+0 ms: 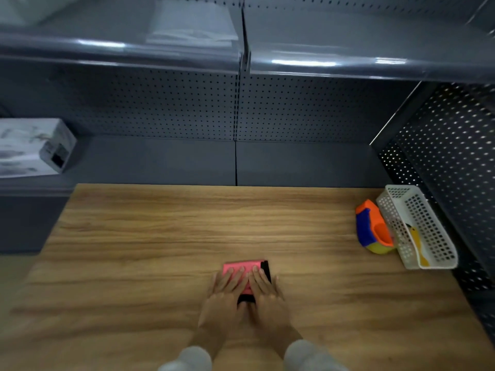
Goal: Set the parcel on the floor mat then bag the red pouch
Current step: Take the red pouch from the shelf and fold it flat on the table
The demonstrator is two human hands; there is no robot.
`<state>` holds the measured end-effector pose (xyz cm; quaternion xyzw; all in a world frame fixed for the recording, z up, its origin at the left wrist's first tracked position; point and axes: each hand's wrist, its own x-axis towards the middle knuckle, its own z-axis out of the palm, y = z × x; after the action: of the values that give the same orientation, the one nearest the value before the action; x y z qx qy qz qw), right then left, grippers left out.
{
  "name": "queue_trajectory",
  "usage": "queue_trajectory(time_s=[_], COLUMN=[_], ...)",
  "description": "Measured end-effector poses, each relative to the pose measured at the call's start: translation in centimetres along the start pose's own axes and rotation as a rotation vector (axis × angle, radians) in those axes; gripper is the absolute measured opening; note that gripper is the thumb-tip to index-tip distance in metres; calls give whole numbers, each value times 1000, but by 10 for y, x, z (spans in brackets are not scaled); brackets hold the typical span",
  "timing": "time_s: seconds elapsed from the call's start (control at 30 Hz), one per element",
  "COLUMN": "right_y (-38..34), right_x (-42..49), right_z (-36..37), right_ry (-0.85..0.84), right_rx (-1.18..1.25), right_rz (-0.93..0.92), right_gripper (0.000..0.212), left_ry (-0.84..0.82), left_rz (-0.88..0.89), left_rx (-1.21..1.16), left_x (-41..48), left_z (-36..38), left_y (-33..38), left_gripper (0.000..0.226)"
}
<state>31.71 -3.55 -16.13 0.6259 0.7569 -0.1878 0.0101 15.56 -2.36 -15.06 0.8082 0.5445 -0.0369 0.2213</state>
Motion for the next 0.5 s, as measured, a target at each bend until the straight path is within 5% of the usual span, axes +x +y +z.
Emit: queue_trajectory(time_s=[0.27, 0.37, 0.5], right_y=[-9, 2, 17], right_x=[-67, -77, -76], right_z=[42, 36, 58], right_ry=[64, 150, 303], right_rx=[20, 197, 280], right_rz=[-48, 36, 49], right_gripper=[77, 56, 50], left_ry=[-28, 52, 176], left_rz=[120, 153, 113], left_rx=[78, 86, 104], left_x=[-73, -94, -120], left_z=[42, 59, 67], left_y=[3, 5, 5], left_gripper=[86, 97, 64])
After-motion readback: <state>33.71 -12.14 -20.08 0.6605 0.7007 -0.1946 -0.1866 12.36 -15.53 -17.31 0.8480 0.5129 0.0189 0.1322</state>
